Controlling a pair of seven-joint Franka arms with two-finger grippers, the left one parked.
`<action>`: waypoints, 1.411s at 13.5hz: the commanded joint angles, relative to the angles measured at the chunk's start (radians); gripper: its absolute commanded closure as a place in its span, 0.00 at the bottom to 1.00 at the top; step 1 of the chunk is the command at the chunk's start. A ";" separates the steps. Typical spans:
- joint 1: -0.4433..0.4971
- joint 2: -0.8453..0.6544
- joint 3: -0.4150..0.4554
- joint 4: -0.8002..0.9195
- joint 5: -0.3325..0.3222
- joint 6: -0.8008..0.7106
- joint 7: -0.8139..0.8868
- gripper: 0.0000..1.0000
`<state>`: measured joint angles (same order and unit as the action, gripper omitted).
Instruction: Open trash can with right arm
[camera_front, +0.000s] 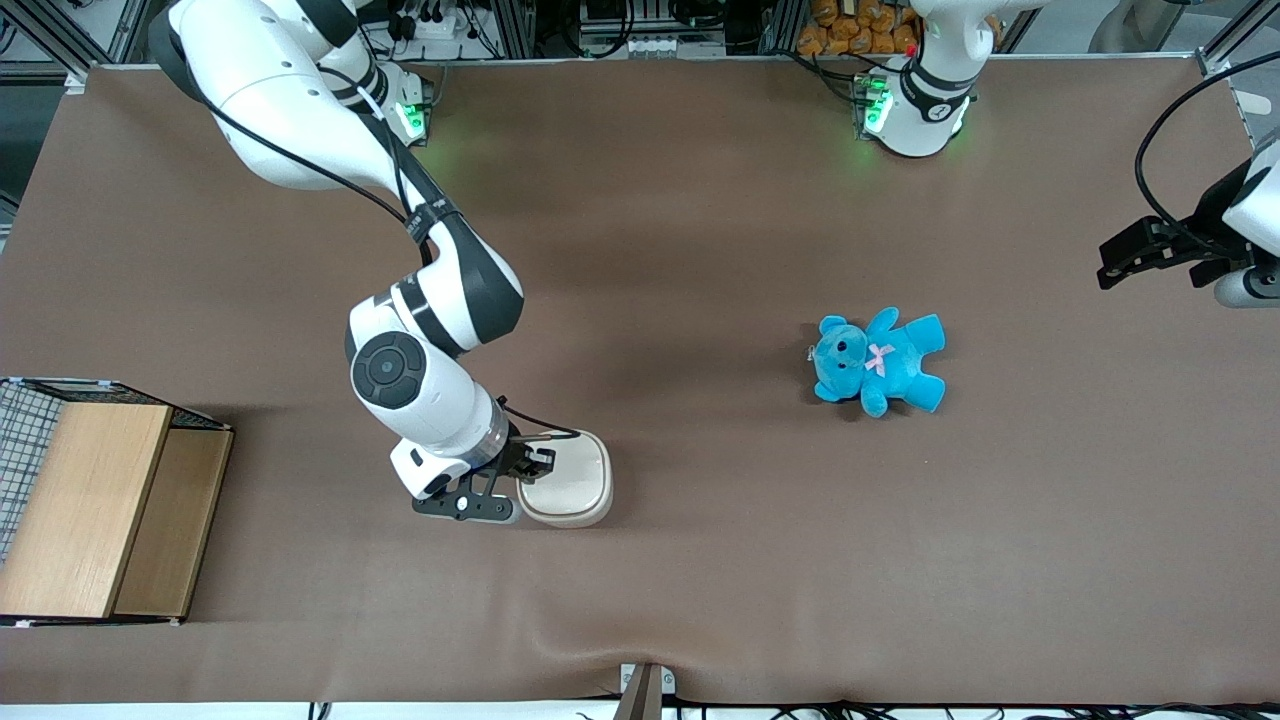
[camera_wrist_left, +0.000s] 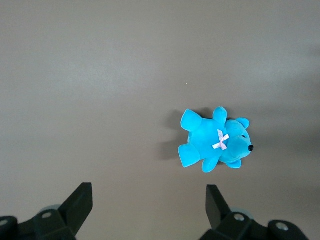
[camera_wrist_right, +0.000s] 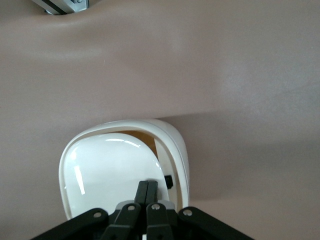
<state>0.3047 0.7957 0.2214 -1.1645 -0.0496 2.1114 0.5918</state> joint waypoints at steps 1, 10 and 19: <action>-0.004 0.016 0.045 0.066 0.011 -0.062 0.060 1.00; -0.018 -0.075 0.090 0.105 0.158 -0.194 0.158 0.76; -0.223 -0.236 0.196 0.094 0.180 -0.467 0.161 0.00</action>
<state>0.1271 0.6005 0.3932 -1.0408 0.1166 1.6864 0.7567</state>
